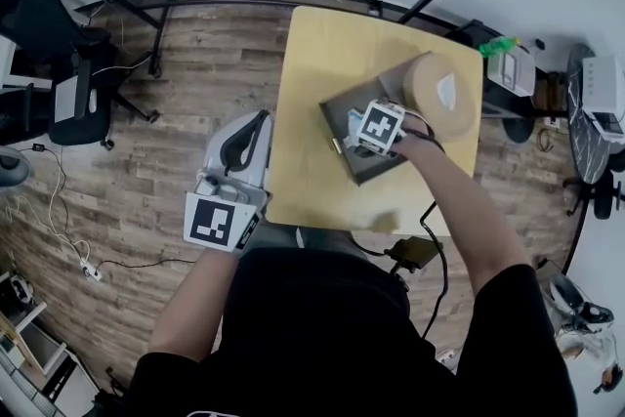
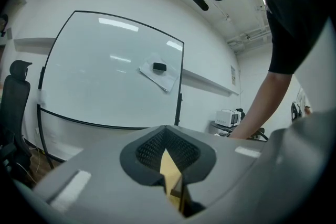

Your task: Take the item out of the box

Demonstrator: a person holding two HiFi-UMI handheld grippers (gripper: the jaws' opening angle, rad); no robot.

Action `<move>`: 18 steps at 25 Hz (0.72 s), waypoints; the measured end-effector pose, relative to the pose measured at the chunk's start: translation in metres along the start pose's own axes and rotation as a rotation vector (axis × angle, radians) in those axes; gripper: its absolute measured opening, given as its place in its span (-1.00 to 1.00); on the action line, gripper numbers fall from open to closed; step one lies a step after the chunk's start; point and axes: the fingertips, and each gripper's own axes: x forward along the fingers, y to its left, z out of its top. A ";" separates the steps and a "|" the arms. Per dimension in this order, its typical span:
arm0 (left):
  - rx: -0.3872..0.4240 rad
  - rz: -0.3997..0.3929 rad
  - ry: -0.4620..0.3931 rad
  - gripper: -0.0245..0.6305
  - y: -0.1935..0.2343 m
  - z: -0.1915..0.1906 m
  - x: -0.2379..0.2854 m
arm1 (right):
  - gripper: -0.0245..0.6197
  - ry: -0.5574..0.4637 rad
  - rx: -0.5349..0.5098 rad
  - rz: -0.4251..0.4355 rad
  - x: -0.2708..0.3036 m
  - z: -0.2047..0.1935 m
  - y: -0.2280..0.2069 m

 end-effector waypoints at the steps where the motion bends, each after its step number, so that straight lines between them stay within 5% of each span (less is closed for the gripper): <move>1: -0.002 -0.001 0.003 -0.93 0.000 -0.002 0.000 | 0.63 -0.006 -0.002 0.006 0.003 0.002 0.000; 5: -0.008 -0.007 0.013 -0.93 -0.002 -0.006 -0.001 | 0.53 -0.007 -0.014 0.006 0.013 0.002 -0.004; 9: -0.005 -0.008 0.049 -0.93 -0.002 -0.012 -0.005 | 0.41 0.045 -0.037 -0.107 0.016 -0.006 -0.026; 13: -0.004 -0.008 0.038 -0.93 0.000 -0.010 -0.005 | -0.04 0.053 -0.065 -0.155 0.016 -0.005 -0.032; 18: -0.006 -0.016 0.047 -0.93 -0.003 -0.012 -0.003 | -0.43 0.027 -0.058 -0.091 0.019 -0.001 -0.016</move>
